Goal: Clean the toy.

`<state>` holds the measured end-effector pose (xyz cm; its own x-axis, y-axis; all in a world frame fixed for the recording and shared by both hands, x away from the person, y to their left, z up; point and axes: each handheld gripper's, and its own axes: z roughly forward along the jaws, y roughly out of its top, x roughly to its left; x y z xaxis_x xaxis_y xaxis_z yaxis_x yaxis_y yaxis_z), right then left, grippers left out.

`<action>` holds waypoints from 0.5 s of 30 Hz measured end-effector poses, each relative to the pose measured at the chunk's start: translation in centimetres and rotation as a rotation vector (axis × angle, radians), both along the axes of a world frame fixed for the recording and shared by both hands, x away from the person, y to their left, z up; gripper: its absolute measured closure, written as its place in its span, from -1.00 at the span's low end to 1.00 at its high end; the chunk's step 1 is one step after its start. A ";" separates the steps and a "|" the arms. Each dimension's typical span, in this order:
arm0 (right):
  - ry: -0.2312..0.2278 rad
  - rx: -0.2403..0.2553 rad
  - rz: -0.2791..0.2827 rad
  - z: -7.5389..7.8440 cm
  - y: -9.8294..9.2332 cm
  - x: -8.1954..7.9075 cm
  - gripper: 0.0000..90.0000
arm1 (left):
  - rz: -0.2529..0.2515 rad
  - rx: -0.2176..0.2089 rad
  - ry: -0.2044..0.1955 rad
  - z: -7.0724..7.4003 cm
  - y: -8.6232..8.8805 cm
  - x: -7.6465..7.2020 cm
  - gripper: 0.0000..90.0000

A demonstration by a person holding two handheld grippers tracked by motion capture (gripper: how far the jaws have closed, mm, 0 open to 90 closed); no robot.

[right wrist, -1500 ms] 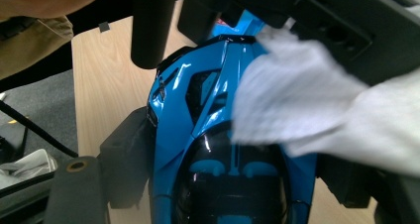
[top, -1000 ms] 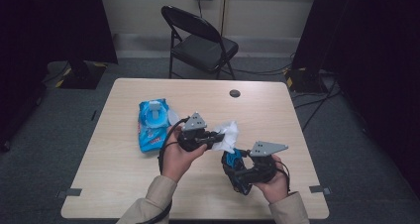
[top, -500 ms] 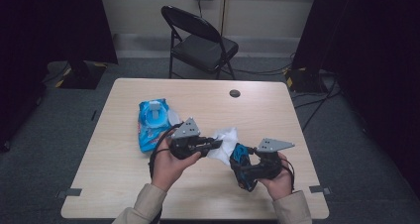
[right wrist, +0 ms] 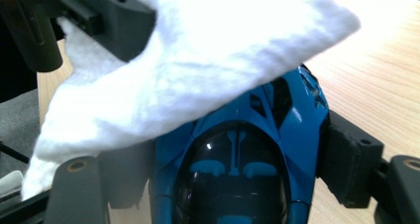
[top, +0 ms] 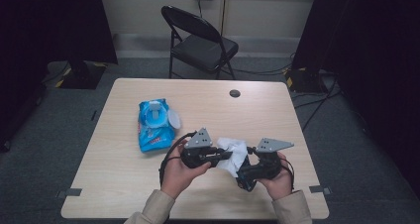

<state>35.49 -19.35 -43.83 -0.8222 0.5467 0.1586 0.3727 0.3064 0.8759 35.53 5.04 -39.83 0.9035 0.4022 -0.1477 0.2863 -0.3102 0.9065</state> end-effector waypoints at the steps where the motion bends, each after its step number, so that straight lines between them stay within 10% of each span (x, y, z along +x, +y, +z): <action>1: 0.001 0.001 0.001 0.0 0.0 0.0 -0.46 | 0.001 0.003 -0.001 0.0 0.0 0.1 0.83; 15: 0.004 -0.006 0.031 -0.3 0.8 -0.3 -0.46 | 0.028 0.012 0.000 0.2 -0.1 1.3 0.83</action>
<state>35.19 -18.53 -44.14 -0.8383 0.5215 0.1592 0.3666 0.3229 0.8725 36.83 4.91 -39.66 0.8920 0.4292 -0.1423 0.2947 -0.3134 0.9027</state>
